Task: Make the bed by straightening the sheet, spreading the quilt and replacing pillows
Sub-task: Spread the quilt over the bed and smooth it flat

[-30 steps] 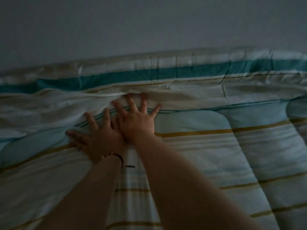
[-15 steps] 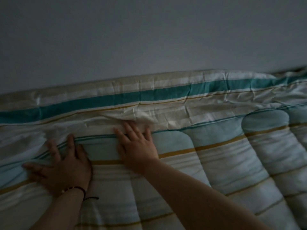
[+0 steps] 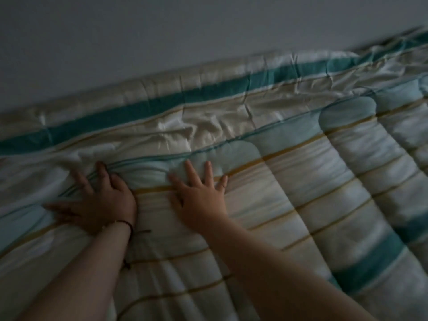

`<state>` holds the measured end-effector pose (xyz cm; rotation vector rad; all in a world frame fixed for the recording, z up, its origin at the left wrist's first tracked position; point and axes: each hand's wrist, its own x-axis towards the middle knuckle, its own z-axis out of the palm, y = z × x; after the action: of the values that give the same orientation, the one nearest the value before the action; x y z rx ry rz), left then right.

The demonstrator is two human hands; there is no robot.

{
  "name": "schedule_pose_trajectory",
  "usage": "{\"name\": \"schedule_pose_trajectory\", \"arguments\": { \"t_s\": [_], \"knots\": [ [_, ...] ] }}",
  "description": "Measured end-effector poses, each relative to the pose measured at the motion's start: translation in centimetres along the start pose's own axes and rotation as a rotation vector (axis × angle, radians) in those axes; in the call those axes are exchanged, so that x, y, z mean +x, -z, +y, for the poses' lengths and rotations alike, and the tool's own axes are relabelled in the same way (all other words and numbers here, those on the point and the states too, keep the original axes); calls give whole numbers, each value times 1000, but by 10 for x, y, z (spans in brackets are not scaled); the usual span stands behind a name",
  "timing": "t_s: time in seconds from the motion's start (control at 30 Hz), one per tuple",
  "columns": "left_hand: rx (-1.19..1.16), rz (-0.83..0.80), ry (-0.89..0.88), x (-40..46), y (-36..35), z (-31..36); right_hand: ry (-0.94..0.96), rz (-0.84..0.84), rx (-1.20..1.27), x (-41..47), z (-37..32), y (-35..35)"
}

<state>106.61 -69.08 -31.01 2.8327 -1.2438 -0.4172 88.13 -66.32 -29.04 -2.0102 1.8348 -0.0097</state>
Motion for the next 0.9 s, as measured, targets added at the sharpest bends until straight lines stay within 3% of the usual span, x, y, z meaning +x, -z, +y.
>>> {"name": "schedule_pose_trajectory", "arguments": {
  "t_s": [0.13,0.53,0.73,0.83,0.9],
  "knots": [
    [5,14,-17,-1,-2,-3,41,43,-105,-60,2,-30],
    [-19,21,-72,-7,2,-2,-3,45,-166,-50,3,-38],
    [-87,25,-470,-32,1,-19,13,57,-157,-48,2,-42],
    [-206,61,-707,-85,-1,-50,22,50,-156,-47,4,-41],
    [-269,49,-756,-132,-3,-84,27,55,-171,-47,4,-41]
  ]
}}
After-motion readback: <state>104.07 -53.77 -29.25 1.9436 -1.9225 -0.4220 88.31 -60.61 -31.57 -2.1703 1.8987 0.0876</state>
